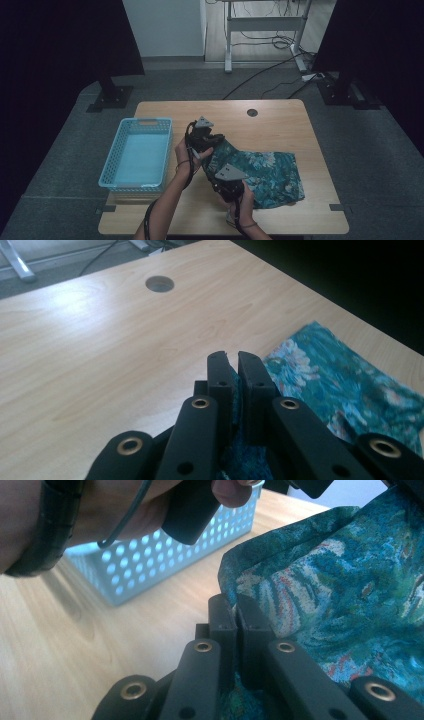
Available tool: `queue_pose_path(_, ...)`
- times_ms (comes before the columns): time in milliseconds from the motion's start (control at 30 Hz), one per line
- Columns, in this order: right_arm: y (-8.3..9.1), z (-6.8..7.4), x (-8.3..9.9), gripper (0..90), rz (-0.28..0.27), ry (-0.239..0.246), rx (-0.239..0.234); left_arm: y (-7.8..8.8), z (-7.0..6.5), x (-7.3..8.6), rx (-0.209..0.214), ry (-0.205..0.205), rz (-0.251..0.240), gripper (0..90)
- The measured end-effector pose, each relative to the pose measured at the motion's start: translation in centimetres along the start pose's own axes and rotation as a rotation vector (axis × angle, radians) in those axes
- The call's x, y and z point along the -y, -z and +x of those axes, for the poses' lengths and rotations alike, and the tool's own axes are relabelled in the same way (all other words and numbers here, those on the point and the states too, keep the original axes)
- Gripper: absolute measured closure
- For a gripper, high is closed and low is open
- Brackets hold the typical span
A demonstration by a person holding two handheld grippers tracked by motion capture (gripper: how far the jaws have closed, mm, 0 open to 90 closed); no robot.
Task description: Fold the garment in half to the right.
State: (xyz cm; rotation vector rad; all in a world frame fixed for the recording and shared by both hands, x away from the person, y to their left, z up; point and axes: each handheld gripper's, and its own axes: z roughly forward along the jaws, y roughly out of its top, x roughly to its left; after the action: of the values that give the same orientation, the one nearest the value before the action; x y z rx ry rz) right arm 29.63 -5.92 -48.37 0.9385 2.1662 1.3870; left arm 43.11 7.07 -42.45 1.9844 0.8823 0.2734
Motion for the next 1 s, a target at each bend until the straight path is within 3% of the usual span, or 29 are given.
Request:
queue_pose_path(200,0.1,-0.5,-1.5,87.2,-0.054,-0.013,-0.002,0.2,0.3,-1.3,0.021,0.003,0.000,84.9)
queue_pose_path(633,1.0,-0.2,-1.1,87.1,-0.040,0.003,0.011,0.7,-0.8,-0.5,0.029,0.002,0.011,84.9)
queue_pose_path(1000,0.7,0.2,-2.0,87.1,-0.046,0.008,-0.002,1.3,-0.5,-1.1,0.020,-0.004,0.013,84.9)
